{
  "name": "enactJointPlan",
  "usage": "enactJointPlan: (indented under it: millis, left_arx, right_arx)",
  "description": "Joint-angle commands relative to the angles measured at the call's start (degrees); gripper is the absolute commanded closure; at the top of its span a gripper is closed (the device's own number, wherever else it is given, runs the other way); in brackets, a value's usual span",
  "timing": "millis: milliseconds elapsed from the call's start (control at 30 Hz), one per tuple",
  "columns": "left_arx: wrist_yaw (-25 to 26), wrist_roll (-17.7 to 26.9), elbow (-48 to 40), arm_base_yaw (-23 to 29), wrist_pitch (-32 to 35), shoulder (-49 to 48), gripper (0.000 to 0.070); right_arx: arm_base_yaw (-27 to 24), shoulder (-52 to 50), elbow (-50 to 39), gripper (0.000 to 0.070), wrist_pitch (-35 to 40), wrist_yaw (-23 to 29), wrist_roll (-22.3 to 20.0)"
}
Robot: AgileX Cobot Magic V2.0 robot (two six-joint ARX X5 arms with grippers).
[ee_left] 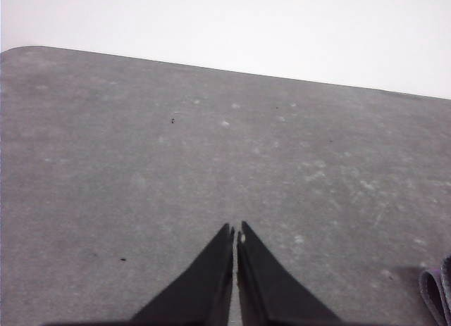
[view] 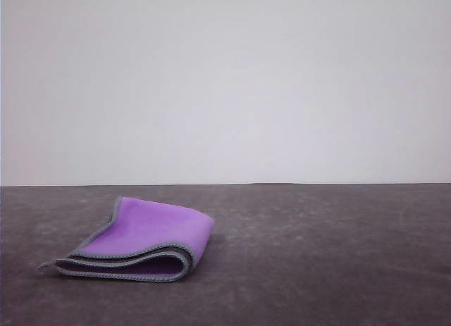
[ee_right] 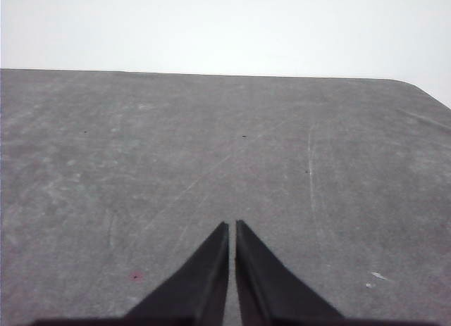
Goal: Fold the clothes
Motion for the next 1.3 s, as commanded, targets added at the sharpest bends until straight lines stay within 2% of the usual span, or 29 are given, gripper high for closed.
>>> enactJointPlan:
  millis: [0, 1267]
  left_arx:
    - [0.07, 0.55, -1.11, 0.02, 0.63, -0.04, 0.07]
    - [0.07, 0.55, -1.11, 0.02, 0.63, -0.04, 0.07]
  right_arx:
    - [0.04, -0.13, -0.2, 0.0686, 0.66, 0.22, -0.04]
    - [0.04, -0.13, -0.2, 0.0686, 0.66, 0.22, -0.02]
